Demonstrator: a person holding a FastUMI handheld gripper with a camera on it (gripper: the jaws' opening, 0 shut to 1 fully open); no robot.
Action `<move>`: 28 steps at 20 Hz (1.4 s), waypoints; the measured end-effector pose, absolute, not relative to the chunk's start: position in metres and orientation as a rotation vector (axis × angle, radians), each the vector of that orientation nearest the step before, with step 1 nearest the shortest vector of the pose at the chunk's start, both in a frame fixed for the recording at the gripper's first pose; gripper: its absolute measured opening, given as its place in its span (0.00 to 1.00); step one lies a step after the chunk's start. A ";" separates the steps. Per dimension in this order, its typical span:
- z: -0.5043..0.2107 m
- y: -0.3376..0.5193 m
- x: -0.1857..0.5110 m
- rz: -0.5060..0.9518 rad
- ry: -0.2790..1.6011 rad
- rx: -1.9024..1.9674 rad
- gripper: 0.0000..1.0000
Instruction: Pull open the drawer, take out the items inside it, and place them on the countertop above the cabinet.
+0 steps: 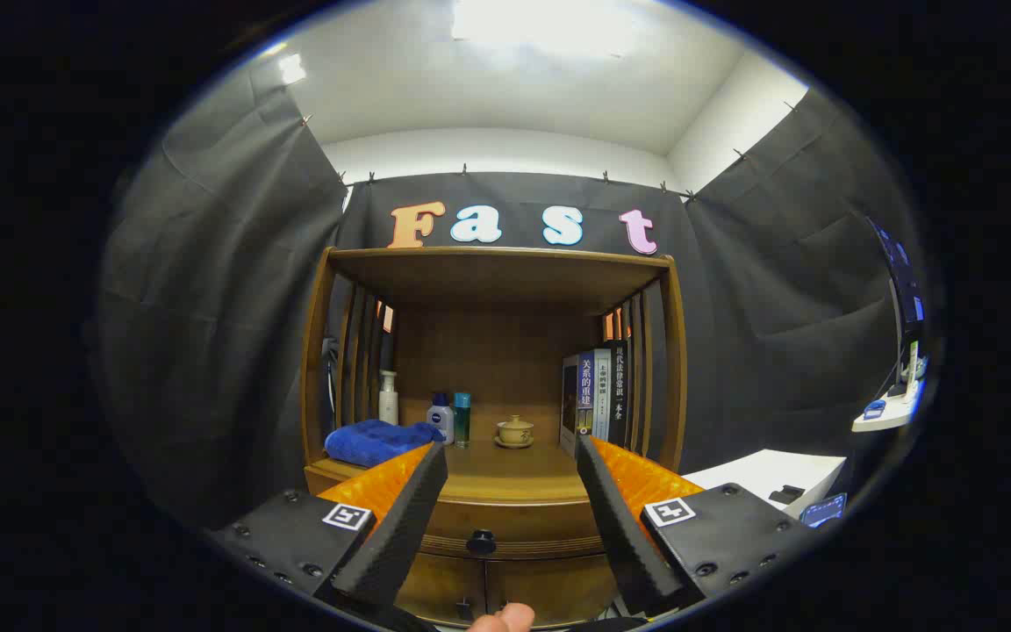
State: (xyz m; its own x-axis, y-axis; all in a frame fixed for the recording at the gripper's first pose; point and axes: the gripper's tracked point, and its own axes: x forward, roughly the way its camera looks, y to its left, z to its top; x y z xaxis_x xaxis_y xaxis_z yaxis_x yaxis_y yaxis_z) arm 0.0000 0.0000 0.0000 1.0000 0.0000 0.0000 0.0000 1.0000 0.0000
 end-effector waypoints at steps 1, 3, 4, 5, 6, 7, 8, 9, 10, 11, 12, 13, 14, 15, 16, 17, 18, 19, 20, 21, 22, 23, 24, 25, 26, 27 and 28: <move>0.000 0.001 0.000 0.005 0.002 -0.001 0.97; -0.002 0.004 0.001 0.013 0.006 -0.006 0.97; -0.003 0.005 0.001 0.015 0.007 -0.008 0.97; -0.002 0.006 0.002 0.016 0.007 -0.010 0.97; -0.003 0.006 0.001 0.015 0.007 -0.011 0.97; -0.002 0.006 0.002 0.014 0.007 -0.012 0.97; -0.002 0.006 0.002 0.015 0.007 -0.012 0.97; -0.001 0.007 0.001 0.017 0.005 -0.012 0.97; -0.001 0.008 0.001 0.019 0.002 -0.014 0.97; 0.001 0.009 0.002 0.022 0.000 -0.016 0.97; 0.001 0.010 0.002 0.023 -0.001 -0.017 0.97; 0.002 0.011 0.002 0.024 -0.002 -0.018 0.97; 0.002 0.012 0.002 0.027 -0.003 -0.018 0.97; 0.003 0.013 0.003 0.028 -0.005 -0.018 0.97; 0.003 0.014 0.002 0.029 -0.005 -0.019 0.97; 0.004 0.014 0.003 0.031 -0.006 -0.020 0.97; 0.004 0.015 0.003 0.033 -0.006 -0.021 0.97; 0.004 0.016 0.003 0.033 -0.007 -0.021 0.97; 0.004 0.017 0.004 0.035 -0.007 -0.021 0.97; 0.002 0.018 0.006 0.038 -0.006 -0.020 0.97; 0.000 0.020 0.009 0.043 -0.004 -0.018 0.97; -0.002 0.024 0.012 0.051 -0.008 -0.017 0.97; -0.003 0.028 0.016 0.060 -0.018 -0.016 0.97; -0.005 0.031 0.022 0.066 -0.028 -0.015 0.97; -0.008 0.034 0.028 0.068 -0.036 -0.017 0.97; -0.013 0.035 0.033 0.070 -0.034 -0.020 0.97; -0.019 0.036 0.038 0.071 -0.028 -0.028 0.97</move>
